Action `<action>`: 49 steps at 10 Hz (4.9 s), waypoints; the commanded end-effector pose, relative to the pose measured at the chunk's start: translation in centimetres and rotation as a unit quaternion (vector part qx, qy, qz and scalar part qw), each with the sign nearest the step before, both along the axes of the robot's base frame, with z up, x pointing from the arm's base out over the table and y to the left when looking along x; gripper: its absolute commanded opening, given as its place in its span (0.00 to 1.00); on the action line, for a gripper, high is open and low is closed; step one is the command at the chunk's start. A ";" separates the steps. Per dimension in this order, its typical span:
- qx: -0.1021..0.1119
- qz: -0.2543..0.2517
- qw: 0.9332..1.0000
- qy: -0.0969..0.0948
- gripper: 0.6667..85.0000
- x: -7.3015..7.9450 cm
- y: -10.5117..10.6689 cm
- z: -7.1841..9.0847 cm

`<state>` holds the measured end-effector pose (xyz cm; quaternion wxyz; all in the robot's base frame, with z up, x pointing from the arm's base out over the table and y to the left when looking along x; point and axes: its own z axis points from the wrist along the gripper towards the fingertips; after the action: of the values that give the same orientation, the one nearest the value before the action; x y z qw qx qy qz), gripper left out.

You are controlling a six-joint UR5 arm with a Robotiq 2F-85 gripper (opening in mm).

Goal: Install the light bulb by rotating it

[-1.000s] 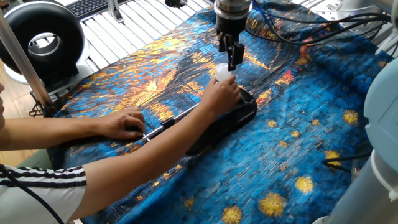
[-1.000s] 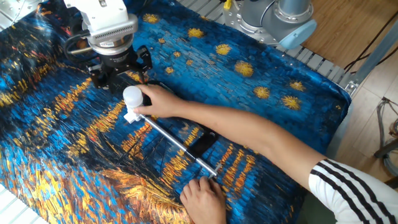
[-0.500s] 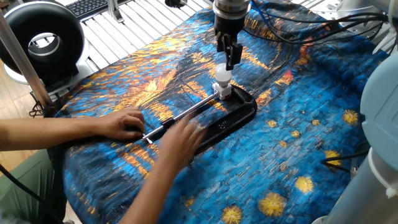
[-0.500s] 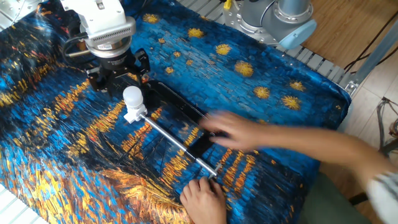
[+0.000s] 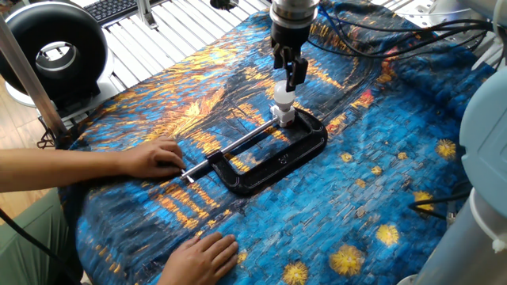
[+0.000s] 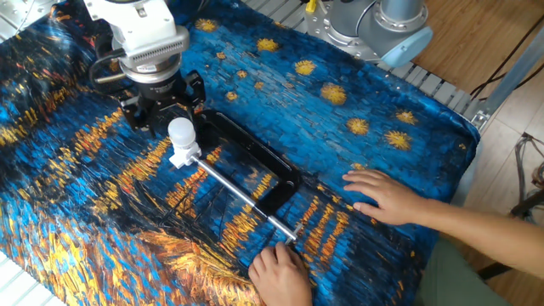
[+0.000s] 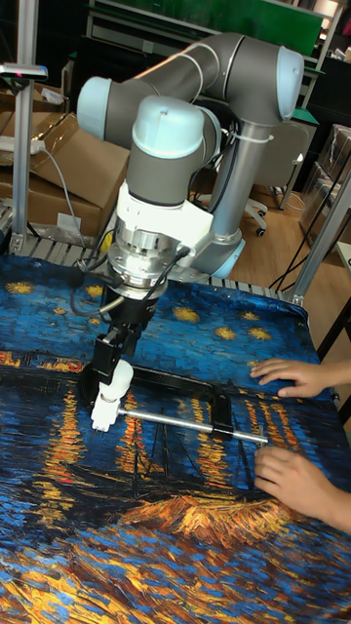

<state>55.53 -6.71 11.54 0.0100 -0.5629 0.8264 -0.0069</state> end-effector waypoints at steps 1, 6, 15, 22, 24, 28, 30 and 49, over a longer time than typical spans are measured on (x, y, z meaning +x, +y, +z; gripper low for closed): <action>0.004 0.018 1.000 -0.005 0.83 0.2 0.2 -0.5; -0.001 0.020 1.000 -0.005 0.83 -0.3 0.0 -1.3; -0.001 0.010 1.000 -0.017 0.71 -0.1 0.4 -2.1; 0.003 -0.021 1.000 -0.019 0.67 -0.7 0.6 -2.1; 0.003 -0.025 1.000 -0.019 0.72 -0.9 0.6 -2.0; 0.006 -0.022 0.999 -0.024 0.71 -0.9 0.7 -1.7; -0.001 -0.016 1.000 -0.022 0.72 -0.8 0.9 -1.6; -0.015 0.041 0.999 0.015 0.74 -1.4 0.8 -2.1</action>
<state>54.11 -6.20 9.32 -0.0141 -0.5982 0.8010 -0.0179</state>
